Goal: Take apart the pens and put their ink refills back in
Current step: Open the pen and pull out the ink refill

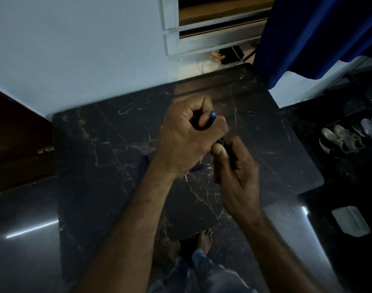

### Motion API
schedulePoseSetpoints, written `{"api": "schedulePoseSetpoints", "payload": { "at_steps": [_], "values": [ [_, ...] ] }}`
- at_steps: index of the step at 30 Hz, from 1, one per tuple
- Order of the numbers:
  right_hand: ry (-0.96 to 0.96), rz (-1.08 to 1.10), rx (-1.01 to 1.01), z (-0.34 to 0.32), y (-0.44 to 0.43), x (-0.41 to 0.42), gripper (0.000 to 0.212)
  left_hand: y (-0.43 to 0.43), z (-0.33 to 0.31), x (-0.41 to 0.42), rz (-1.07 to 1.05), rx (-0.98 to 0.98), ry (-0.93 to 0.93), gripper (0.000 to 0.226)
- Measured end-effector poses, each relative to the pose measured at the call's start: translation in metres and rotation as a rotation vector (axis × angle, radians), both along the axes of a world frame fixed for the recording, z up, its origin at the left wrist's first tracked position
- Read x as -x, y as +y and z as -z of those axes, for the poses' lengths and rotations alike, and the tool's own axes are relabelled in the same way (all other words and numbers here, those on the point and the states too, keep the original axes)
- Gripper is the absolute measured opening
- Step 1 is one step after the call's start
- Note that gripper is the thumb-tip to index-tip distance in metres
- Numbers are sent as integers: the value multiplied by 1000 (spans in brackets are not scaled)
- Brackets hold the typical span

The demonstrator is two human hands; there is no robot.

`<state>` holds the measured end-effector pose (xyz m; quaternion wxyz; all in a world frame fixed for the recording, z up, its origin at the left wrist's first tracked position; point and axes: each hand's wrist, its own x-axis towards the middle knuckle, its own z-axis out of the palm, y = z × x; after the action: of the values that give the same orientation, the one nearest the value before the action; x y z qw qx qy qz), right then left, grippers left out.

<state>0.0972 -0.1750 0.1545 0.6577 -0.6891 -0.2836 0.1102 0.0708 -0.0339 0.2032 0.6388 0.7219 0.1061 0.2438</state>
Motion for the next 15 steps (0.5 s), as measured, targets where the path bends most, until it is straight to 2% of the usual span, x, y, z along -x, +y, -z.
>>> {"api": "schedulePoseSetpoints", "payload": {
  "at_steps": [5,9,11,13,15],
  "values": [
    [-27,-10,92,10,-9,-5,34,12,12,-3,-174,164,-167,19],
    [34,-22,132,23,-23,-3,23,35,21,1,-307,347,-184,18],
    [89,-19,103,26,-25,-4,21,38,26,3,-223,538,-109,26],
    [149,-13,65,27,-24,-4,23,30,31,7,-30,692,59,35],
    [192,-3,35,27,-22,-6,30,18,37,9,173,697,208,38]
  ]
}}
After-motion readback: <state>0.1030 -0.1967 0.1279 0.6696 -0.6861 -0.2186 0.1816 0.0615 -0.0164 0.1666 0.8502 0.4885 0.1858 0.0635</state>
